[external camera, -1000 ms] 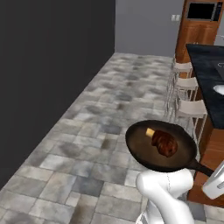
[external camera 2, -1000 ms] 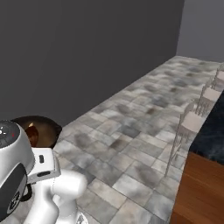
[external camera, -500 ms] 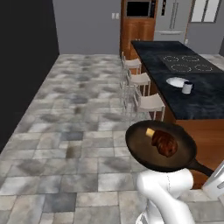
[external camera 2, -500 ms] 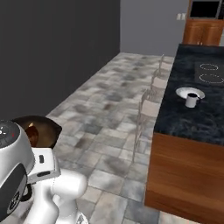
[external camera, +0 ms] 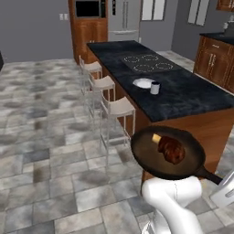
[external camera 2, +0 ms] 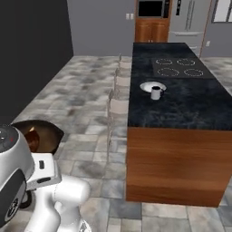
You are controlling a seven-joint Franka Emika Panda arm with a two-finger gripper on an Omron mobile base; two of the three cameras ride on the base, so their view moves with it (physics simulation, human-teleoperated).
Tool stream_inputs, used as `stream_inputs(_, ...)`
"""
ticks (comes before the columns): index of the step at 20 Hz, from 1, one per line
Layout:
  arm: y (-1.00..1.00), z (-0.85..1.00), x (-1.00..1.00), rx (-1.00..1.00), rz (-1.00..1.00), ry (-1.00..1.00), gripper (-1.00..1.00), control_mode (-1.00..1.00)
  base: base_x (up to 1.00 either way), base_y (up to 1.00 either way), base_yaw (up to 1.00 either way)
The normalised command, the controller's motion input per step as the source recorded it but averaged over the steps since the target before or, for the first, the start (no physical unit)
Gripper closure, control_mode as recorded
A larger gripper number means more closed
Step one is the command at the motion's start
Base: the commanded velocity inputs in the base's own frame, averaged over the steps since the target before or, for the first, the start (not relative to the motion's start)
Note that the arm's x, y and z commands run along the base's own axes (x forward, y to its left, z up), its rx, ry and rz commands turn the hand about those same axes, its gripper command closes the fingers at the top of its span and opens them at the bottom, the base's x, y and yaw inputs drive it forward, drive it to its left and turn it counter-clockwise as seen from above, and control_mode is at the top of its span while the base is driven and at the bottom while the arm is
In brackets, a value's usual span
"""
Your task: Pick up the pan with the steak in it and place it on the dining table. Then place the steak on the plate.
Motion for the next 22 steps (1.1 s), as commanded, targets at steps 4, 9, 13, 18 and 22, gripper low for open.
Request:
stream_inputs(4,0.0,0.0,0.0,0.0,0.0,0.0,1.0,1.0,-0.03,-0.02,-0.04)
stream_inputs(9,0.0,0.0,0.0,0.0,0.0,0.0,1.0,1.0,0.0,0.64,-0.01)
stream_inputs(13,0.0,0.0,0.0,0.0,0.0,0.0,1.0,1.0,0.0,1.0,0.0)
stream_inputs(18,0.0,0.0,0.0,0.0,0.0,0.0,1.0,1.0,-0.01,1.0,0.0)
stream_inputs(22,0.0,0.0,0.0,0.0,0.0,0.0,1.0,1.0,0.4,0.69,-0.03)
